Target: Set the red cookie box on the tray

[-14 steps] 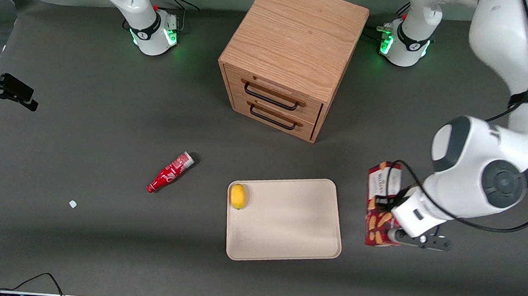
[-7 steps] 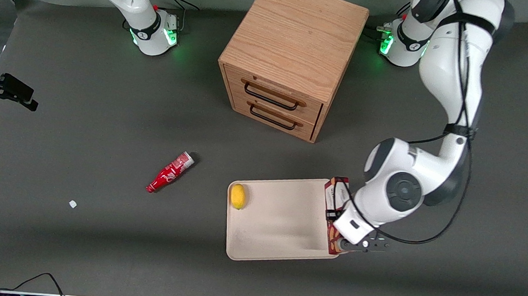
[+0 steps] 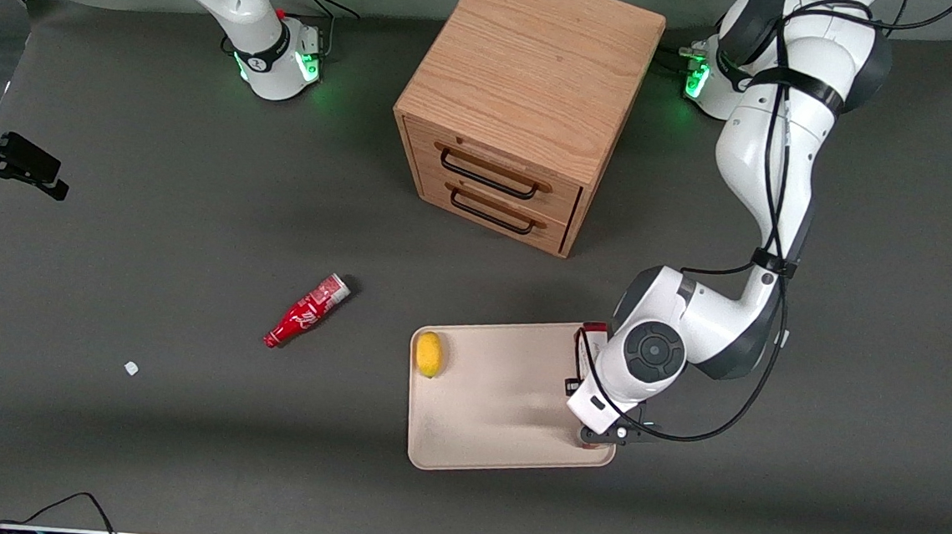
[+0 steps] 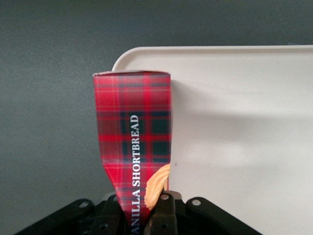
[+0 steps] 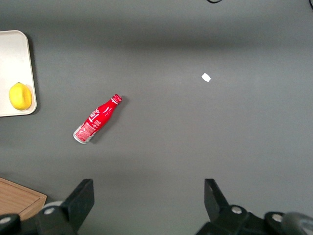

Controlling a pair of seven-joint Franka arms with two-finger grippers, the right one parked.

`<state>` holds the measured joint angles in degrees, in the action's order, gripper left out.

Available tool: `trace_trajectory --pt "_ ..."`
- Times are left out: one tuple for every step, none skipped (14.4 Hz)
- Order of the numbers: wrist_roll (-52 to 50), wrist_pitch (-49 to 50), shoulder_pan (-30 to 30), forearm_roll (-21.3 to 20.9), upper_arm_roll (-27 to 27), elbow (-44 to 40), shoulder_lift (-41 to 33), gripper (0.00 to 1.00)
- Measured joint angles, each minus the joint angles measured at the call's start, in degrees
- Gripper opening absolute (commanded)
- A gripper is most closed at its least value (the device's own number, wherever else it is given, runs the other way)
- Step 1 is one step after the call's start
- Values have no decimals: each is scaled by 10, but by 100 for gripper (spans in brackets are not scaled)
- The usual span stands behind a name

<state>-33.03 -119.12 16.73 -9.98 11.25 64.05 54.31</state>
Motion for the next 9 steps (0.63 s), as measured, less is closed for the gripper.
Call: trace_trajectory --pt "-1 -5 0 0 -1 0 1 0" --pt "-2 -7 0 0 -1 0 1 0" --pt "-2 -7 0 0 -1 0 1 27" --pt "-2 -7 0 0 -1 1 1 99" --pt "-2 -7 0 -1 -2 1 1 100" --pt "-2 -10 0 -3 -2 3 1 100" --pt "-2 -19 0 -6 -3 4 1 100" --pt "-2 -30 0 -8 -3 6 1 100" --pt "-2 -34 0 -8 -3 7 1 100"
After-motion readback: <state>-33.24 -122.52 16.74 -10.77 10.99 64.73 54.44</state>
